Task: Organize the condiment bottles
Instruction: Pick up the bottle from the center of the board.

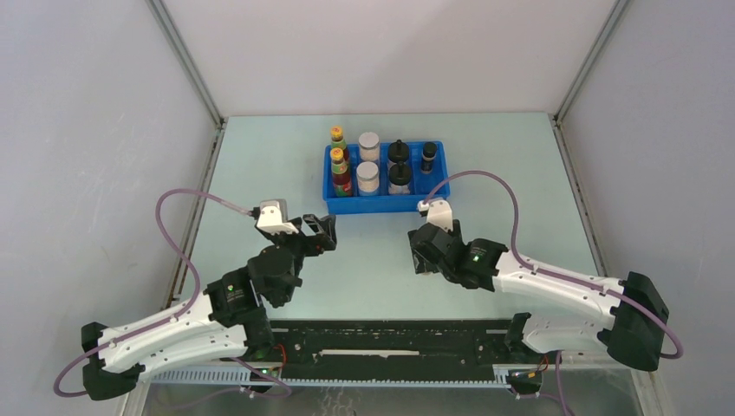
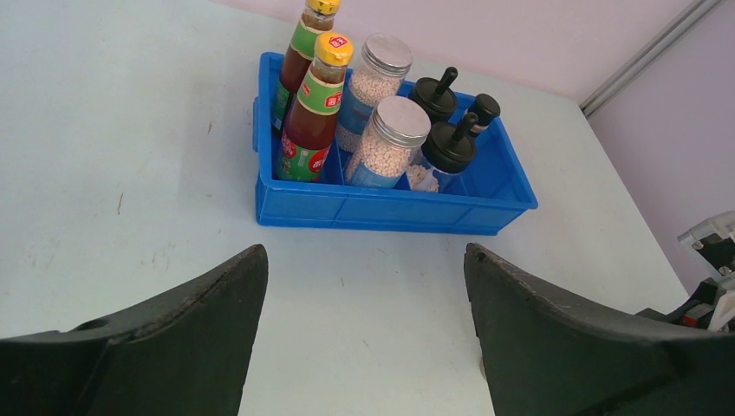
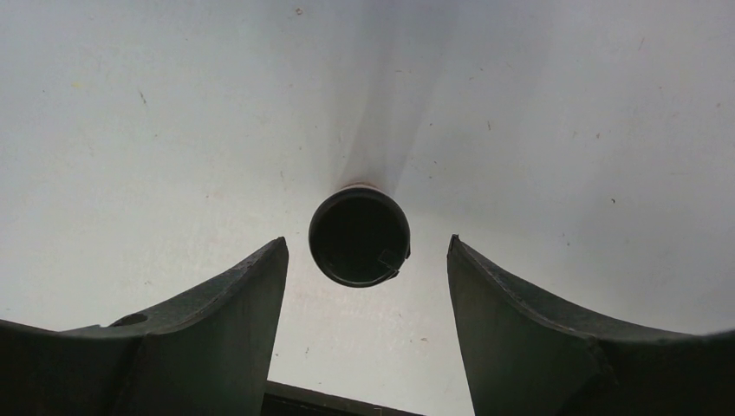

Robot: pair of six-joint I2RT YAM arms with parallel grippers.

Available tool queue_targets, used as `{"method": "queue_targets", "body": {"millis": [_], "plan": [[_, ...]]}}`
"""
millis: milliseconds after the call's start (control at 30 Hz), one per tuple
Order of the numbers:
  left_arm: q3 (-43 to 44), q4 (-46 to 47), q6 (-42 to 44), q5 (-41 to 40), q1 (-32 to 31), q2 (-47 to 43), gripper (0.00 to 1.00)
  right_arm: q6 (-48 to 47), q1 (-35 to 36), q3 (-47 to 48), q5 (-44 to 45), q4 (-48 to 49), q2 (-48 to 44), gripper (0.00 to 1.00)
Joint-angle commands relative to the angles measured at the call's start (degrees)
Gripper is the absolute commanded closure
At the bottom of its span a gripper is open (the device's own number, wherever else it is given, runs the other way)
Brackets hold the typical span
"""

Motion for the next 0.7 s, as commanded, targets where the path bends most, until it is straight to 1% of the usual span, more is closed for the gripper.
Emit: {"method": "queue_targets", "body": {"millis": [0, 400, 667], "plan": [[-0.70, 0.21, -0.88, -0.57, -0.42, 0.19, 0.12, 1.39, 0.59, -0.31, 0.84, 2.03, 0.67, 0.24], [-0.79, 0.01, -1.19, -0.67, -0.46, 0.32, 0.12, 0.86, -0.05, -1.29, -0.27, 4.32, 2.05, 0.26], [-0.84, -0.15, -1.25, -0.77, -0.51, 0.35, 0.12, 0.64, -0.81, -2.20, -1.55, 5.84, 2.23, 0.32]]}}
